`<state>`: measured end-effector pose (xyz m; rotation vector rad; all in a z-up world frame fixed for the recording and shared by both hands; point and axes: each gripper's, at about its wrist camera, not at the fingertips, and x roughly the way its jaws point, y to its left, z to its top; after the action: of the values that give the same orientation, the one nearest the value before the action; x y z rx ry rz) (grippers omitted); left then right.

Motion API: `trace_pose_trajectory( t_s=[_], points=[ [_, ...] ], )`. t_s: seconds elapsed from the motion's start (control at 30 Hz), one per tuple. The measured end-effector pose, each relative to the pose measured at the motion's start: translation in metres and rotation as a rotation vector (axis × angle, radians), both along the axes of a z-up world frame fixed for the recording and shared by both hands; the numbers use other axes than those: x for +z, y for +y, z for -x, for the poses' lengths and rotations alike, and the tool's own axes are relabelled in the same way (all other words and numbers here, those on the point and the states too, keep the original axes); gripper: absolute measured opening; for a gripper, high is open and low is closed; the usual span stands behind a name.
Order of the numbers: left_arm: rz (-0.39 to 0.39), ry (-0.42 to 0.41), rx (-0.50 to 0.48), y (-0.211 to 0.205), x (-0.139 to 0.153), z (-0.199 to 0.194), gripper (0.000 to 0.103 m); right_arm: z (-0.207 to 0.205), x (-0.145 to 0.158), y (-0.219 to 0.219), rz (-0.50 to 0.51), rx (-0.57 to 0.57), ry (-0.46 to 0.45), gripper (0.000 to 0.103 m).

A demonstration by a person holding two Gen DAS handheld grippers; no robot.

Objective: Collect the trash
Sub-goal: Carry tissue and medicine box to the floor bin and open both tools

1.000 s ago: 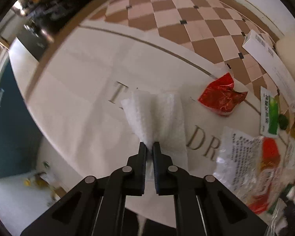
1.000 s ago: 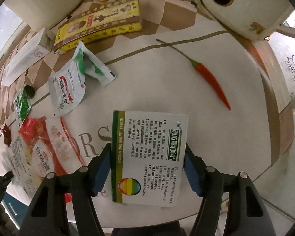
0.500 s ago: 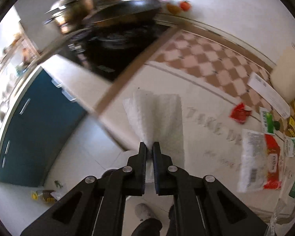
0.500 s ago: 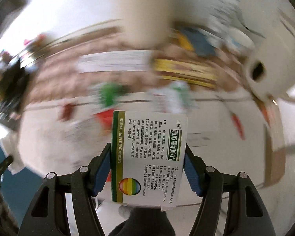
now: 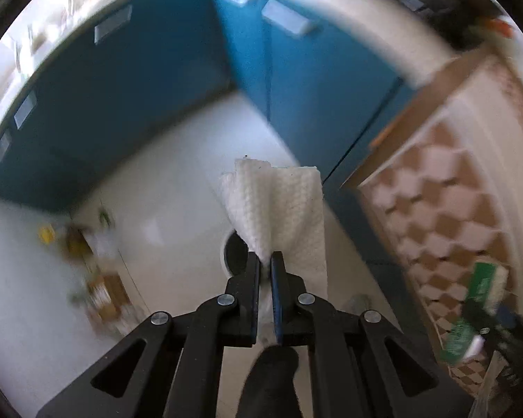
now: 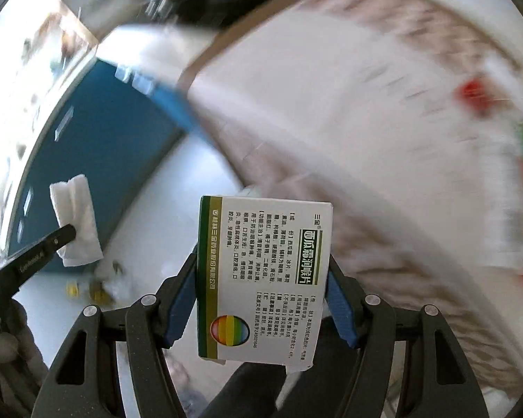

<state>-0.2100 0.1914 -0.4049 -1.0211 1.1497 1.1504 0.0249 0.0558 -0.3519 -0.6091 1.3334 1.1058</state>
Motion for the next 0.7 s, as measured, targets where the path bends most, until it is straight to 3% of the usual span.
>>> trace_pose_trajectory(
  t_s=[0.17,0.33,0.47,0.57,0.7],
  points=[
    [0.208,-0.109,0.123,0.021,-0.141,0.053,0.004,0.067,-0.14,0.041,0.109,0.087,0.071,0.069],
    [0.383,-0.216,0.213,0.029,-0.276,0.073,0.004,0.102,-0.274,0.064,0.186,0.107,0.161,0.069],
    [0.42,-0.212,0.205,0.028,-0.338,0.077,0.004,0.119,-0.374,0.079,0.243,0.141,0.21,0.069],
    [0.445,-0.205,0.21,0.025,-0.37,0.079,0.007,0.131,-0.421,0.084,0.264,0.178,0.214,0.069],
    [0.457,-0.198,0.22,0.024,-0.39,0.086,0.011,0.145,-0.462,0.091,0.271,0.208,0.209,0.069]
  ],
)
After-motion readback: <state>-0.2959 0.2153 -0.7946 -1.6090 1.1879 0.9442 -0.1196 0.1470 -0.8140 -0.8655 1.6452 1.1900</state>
